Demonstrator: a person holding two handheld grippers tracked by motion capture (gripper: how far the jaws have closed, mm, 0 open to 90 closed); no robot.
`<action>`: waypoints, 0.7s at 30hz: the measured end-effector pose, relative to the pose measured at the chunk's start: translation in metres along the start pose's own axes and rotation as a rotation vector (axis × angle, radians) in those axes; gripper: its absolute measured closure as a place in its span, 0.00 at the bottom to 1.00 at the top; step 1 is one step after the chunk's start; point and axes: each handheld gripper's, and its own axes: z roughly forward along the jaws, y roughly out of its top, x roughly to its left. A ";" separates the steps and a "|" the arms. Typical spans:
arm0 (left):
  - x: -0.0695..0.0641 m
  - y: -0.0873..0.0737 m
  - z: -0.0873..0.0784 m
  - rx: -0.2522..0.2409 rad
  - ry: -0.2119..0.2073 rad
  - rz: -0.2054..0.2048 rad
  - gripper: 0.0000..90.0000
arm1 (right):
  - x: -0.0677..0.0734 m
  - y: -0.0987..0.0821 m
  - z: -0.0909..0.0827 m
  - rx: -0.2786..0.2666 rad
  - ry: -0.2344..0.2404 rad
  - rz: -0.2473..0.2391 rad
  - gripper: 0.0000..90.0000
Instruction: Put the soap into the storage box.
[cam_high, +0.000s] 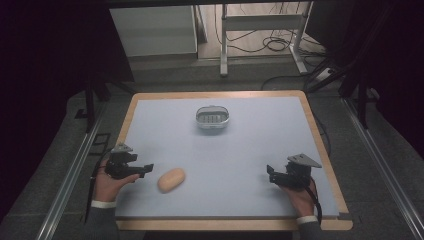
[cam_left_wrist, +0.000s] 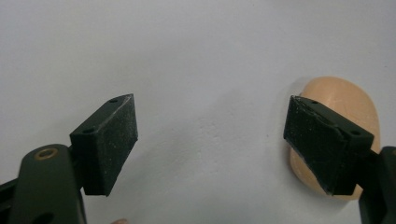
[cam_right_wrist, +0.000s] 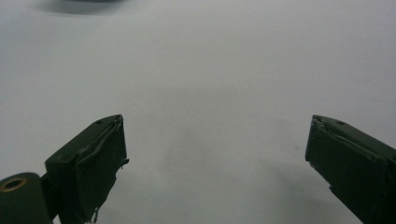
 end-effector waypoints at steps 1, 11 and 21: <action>0.000 -0.001 -0.001 -0.001 0.001 -0.002 0.20 | 0.000 0.000 0.000 0.004 0.014 0.001 0.06; -0.003 -0.004 -0.004 0.007 0.002 -0.002 0.20 | 0.003 0.000 0.000 0.000 0.015 -0.038 0.06; -0.001 -0.003 0.006 0.043 0.002 0.006 0.19 | -0.002 -0.001 0.000 -0.005 0.026 0.008 0.07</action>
